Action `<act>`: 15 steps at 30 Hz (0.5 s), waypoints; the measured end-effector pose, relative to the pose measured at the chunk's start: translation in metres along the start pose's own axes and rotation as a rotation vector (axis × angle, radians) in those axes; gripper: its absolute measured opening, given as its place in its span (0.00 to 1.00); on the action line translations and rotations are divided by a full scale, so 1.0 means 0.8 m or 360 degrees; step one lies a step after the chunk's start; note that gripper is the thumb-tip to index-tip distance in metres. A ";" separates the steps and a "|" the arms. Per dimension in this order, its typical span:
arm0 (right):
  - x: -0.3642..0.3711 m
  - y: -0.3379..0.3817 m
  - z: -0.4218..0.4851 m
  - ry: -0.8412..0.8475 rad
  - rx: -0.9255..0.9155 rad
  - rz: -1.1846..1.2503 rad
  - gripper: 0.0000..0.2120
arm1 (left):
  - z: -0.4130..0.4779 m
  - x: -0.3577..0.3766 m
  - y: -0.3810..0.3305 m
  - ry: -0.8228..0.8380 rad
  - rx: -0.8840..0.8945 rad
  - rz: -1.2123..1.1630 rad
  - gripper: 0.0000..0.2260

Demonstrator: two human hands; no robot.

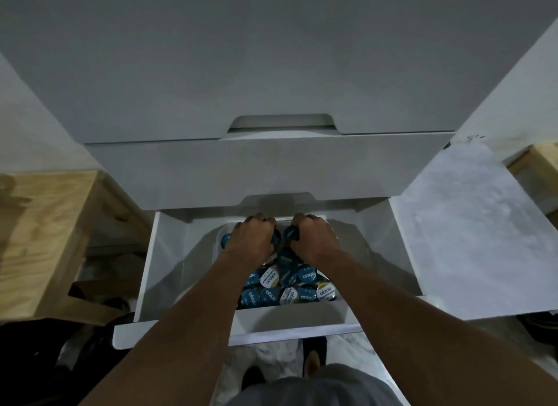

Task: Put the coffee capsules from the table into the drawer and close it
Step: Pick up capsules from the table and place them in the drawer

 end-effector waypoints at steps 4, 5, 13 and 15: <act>0.004 -0.002 0.002 -0.0008 -0.0003 -0.0021 0.10 | 0.003 0.003 0.000 -0.0008 0.0013 0.0041 0.18; 0.006 -0.004 0.003 -0.0015 -0.0005 -0.0028 0.10 | 0.003 0.004 0.000 -0.0013 0.0020 0.0048 0.19; 0.008 -0.003 0.001 0.0027 -0.0015 -0.0051 0.11 | -0.003 0.007 0.012 -0.0035 0.0071 -0.0014 0.13; 0.008 -0.004 0.001 0.0020 -0.0026 -0.0055 0.11 | -0.005 0.006 0.016 -0.0035 0.0085 -0.0007 0.13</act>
Point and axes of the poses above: each hand's wrist, its own z-axis towards the middle knuckle, its own x-axis out of the palm, y = z × x, the point moved 2 cm from there along z, towards the middle knuckle, and after that the axes turned 9 degrees about -y, right-handed, at the moved point
